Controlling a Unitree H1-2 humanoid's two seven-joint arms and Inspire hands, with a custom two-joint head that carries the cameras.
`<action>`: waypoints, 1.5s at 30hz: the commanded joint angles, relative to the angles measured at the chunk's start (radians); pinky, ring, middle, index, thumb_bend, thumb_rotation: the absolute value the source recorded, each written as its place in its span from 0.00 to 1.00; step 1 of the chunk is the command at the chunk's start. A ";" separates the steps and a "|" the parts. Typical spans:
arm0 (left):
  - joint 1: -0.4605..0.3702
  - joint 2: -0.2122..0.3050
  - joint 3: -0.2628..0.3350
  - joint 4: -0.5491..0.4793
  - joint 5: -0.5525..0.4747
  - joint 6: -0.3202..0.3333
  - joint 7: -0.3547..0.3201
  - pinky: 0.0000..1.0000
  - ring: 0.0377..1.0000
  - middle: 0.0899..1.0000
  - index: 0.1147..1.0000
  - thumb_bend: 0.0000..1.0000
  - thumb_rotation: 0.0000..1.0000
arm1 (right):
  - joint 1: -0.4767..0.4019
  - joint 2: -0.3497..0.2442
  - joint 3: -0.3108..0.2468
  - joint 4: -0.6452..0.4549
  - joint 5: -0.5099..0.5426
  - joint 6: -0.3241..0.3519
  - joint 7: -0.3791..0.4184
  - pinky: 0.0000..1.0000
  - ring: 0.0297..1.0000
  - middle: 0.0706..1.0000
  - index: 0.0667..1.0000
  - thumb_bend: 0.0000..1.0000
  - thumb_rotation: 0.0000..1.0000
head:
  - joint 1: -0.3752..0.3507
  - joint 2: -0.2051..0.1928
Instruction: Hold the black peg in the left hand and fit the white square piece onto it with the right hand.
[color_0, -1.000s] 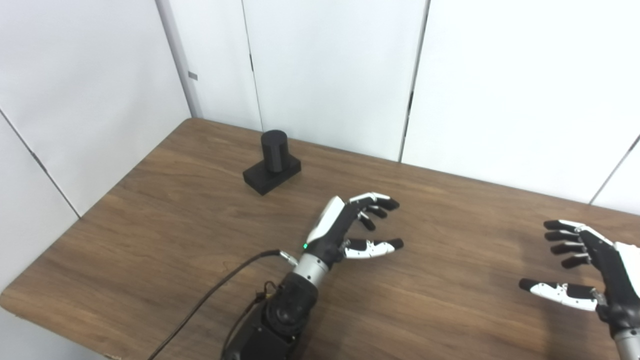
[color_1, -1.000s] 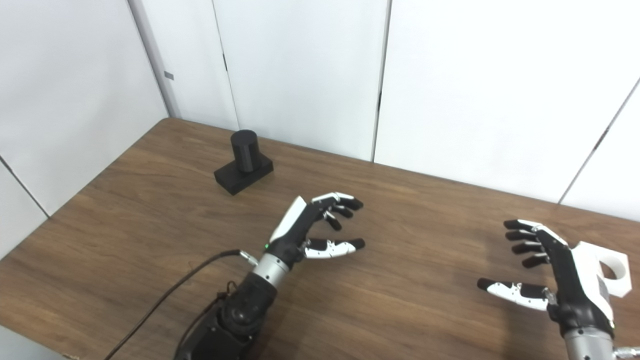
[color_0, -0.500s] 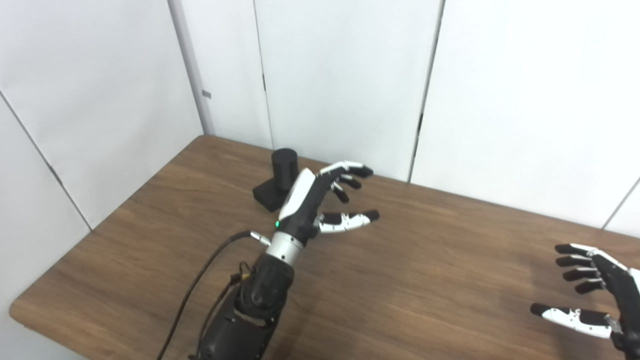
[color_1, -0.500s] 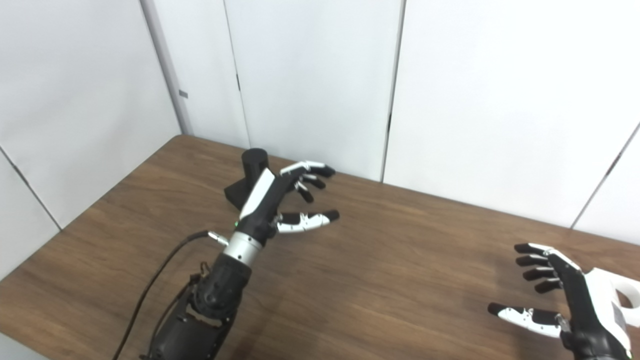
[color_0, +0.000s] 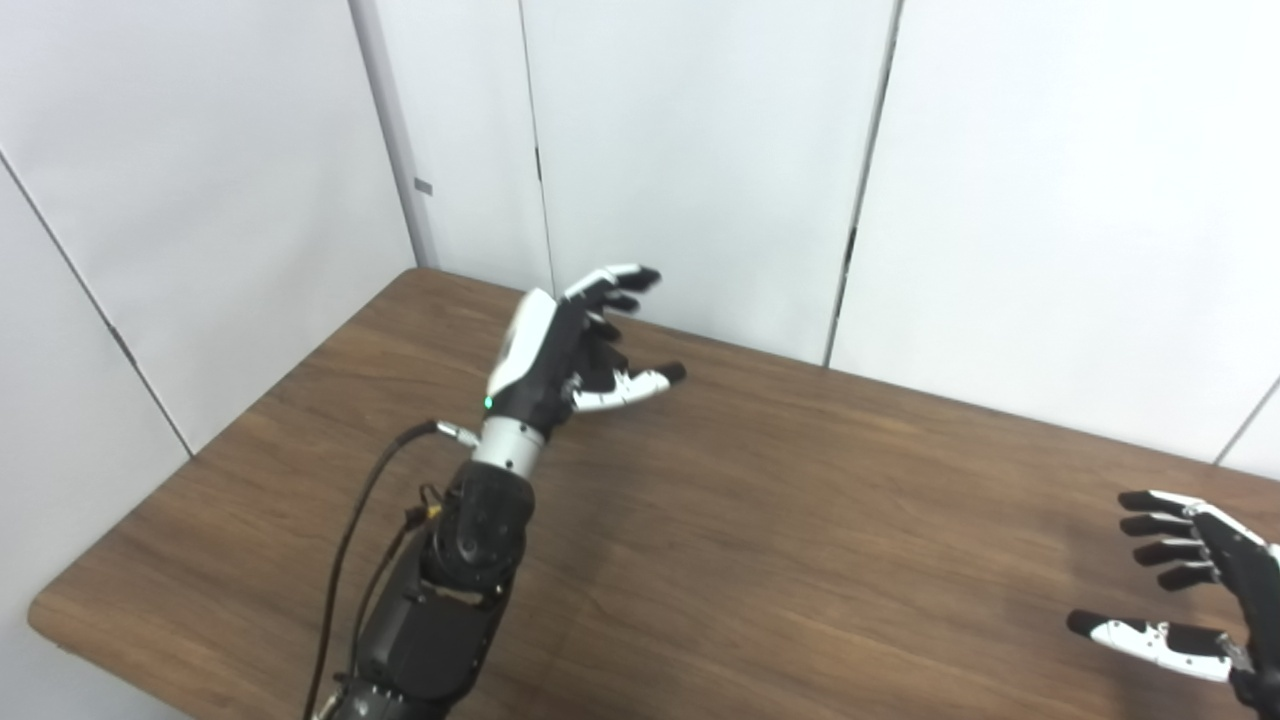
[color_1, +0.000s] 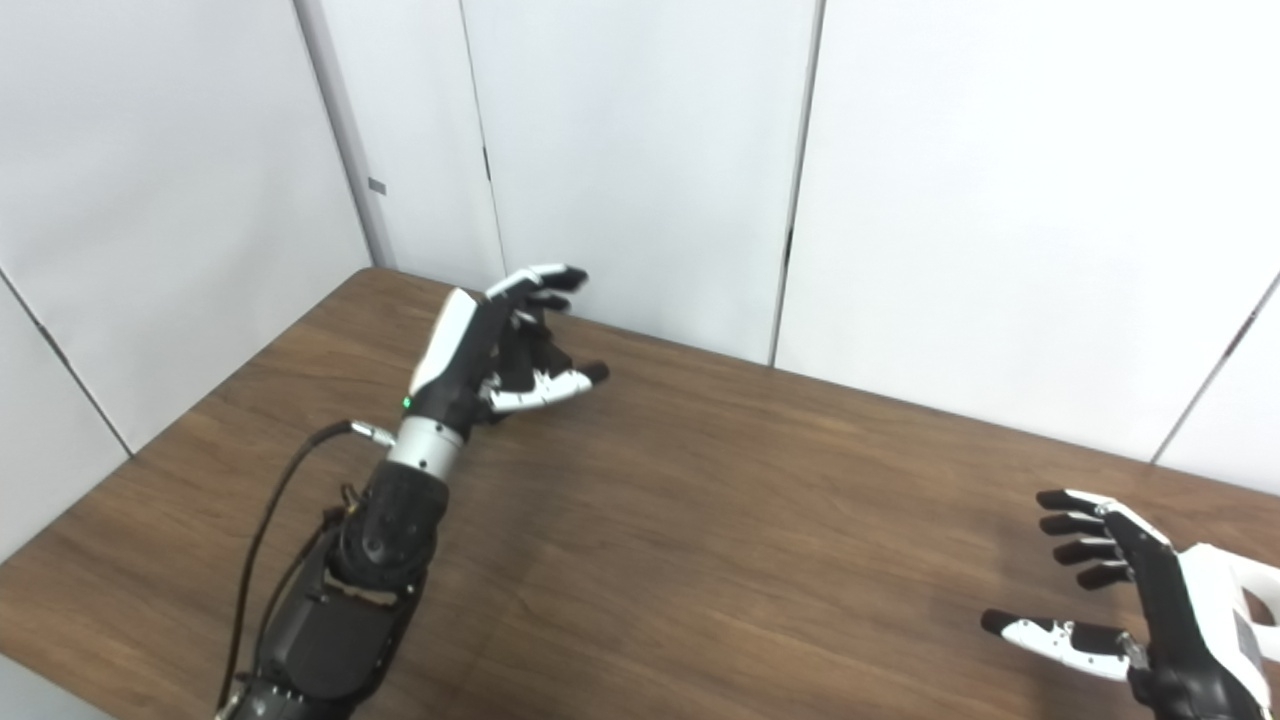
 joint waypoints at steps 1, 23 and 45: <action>-0.048 0.034 0.012 -0.013 0.047 -0.003 0.045 0.67 0.79 0.80 0.77 0.82 0.22 | -0.031 -0.005 -0.010 -0.038 0.002 -0.010 -0.007 0.53 0.61 0.65 0.69 0.74 0.00 | -0.001 0.000; -0.093 0.092 0.007 0.033 0.250 0.255 0.099 0.74 0.92 0.93 0.81 0.94 0.30 | -0.022 -0.004 -0.007 -0.062 -0.003 0.007 0.007 0.54 0.61 0.66 0.70 0.73 0.00 | 0.006 0.004; -0.169 0.184 -0.153 0.260 0.348 0.430 0.021 0.83 1.00 1.00 0.83 1.00 0.61 | -0.016 -0.006 -0.003 -0.090 -0.015 0.040 0.030 0.55 0.61 0.66 0.70 0.72 0.00 | 0.002 0.015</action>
